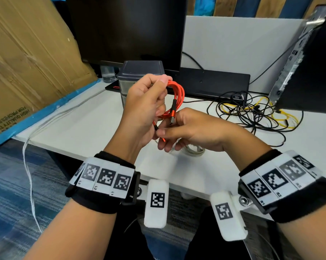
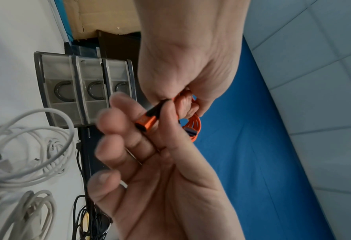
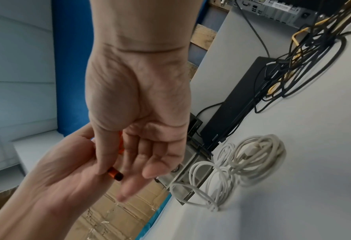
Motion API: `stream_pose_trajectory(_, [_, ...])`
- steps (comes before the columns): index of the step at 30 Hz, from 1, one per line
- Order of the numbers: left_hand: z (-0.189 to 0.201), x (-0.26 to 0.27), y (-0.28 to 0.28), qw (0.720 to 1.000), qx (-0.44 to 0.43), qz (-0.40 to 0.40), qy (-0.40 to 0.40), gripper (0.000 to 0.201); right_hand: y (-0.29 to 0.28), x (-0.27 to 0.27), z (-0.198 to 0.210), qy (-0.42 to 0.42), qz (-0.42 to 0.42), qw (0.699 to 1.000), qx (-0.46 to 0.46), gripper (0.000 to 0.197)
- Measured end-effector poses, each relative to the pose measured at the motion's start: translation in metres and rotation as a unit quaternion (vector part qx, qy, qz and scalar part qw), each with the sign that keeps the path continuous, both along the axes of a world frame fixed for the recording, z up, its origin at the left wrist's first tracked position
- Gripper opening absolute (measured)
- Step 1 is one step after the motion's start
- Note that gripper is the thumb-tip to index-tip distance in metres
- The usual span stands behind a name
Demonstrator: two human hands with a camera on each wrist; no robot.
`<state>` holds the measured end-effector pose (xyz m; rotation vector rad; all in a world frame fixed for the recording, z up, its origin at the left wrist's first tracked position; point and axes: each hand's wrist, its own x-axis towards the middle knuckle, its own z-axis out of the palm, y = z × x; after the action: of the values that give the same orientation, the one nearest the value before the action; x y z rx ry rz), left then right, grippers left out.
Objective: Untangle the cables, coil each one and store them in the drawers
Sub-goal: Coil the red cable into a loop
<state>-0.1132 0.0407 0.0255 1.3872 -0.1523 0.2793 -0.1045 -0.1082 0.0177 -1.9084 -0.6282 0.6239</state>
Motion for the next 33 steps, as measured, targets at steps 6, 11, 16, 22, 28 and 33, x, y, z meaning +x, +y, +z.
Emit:
stream_pose_trajectory(6, [0.005, 0.000, 0.008, 1.000, -0.002, -0.008, -0.014, 0.017, 0.000, 0.001, -0.002, -0.072, 0.007, 0.997, -0.019, 0.018])
stream_pose_trajectory(11, [0.006, -0.001, 0.018, 0.999, 0.035, 0.007, -0.009, 0.022, -0.020, -0.001, -0.006, -0.132, 0.003, 0.986, -0.097, 0.020])
stream_pose_trajectory(16, [0.004, 0.001, 0.009, 0.990, 0.131, 0.044, -0.003, 0.028, -0.030, -0.001, 0.016, -0.293, -0.101, 0.943, -0.118, 0.015])
stream_pose_trajectory(22, [0.007, 0.001, 0.000, 0.986, 0.165, 0.013, -0.011, 0.022, -0.016, 0.000, 0.034, -0.436, -0.138, 0.889, -0.029, 0.017])
stream_pose_trajectory(28, [0.009, -0.004, -0.002, 0.997, 0.068, -0.024, -0.011, 0.019, -0.007, 0.008, 0.017, -0.342, -0.144, 0.915, 0.159, 0.024])
stream_pose_trajectory(33, [0.009, -0.003, 0.000, 0.996, 0.073, -0.050, -0.010, 0.024, -0.014, 0.010, 0.025, -0.274, -0.142, 0.938, 0.158, 0.047])
